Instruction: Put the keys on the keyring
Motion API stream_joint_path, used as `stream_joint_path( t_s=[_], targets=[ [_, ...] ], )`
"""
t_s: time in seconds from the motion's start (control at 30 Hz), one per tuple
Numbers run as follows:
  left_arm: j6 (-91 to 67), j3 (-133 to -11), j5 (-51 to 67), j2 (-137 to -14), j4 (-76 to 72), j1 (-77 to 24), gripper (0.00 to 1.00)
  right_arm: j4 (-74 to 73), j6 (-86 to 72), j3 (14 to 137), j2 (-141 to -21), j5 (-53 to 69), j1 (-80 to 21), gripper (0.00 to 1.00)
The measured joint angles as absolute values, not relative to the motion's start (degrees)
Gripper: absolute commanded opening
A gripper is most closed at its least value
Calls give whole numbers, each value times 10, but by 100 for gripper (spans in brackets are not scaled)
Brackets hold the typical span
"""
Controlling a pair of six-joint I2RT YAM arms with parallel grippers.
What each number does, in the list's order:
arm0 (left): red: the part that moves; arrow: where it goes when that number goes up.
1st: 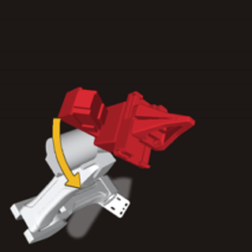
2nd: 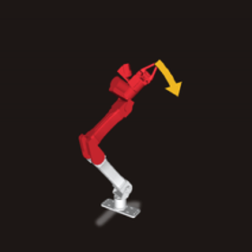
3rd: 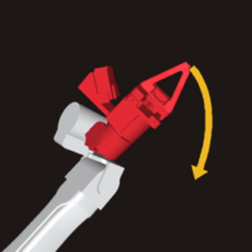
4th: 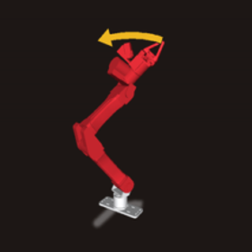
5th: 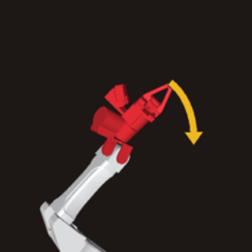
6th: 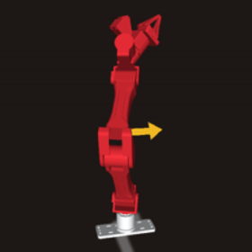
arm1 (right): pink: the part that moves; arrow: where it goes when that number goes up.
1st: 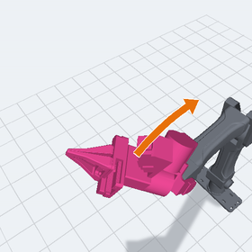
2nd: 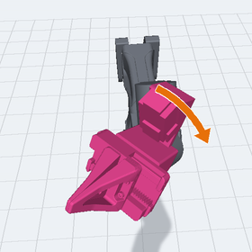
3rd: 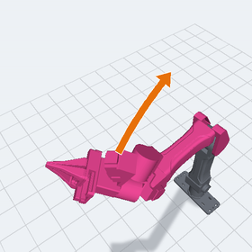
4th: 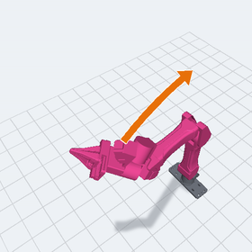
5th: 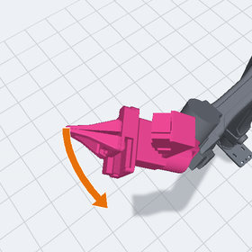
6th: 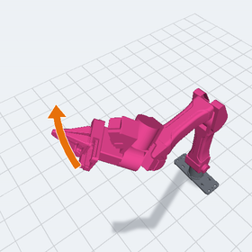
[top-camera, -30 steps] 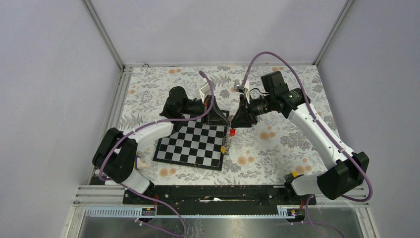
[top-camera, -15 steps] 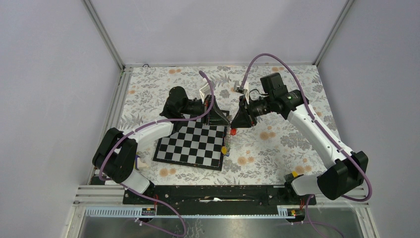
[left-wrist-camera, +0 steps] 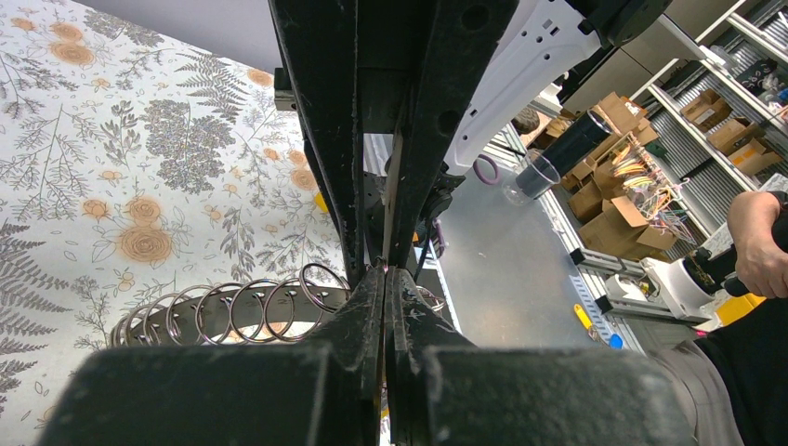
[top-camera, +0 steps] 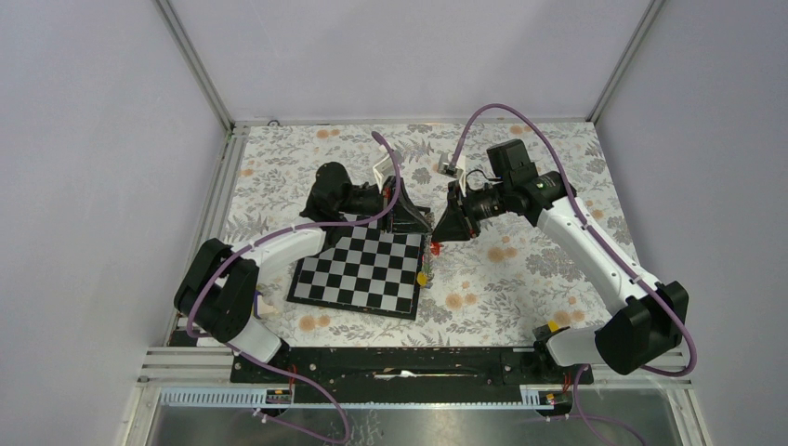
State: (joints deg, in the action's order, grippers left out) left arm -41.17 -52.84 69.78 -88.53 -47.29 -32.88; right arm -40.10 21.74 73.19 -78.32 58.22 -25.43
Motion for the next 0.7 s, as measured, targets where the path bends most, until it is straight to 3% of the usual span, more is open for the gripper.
stream_joint_path(
  t_s=[0.3,0.7],
  targets=[
    [-415,-528,697,-887,-477,-328,0,-401,216,733,-783,581,-253,29],
    [-415,-528,697,-887,-477,-328,0,-409,218,744,-756,582,-227,30]
  ],
)
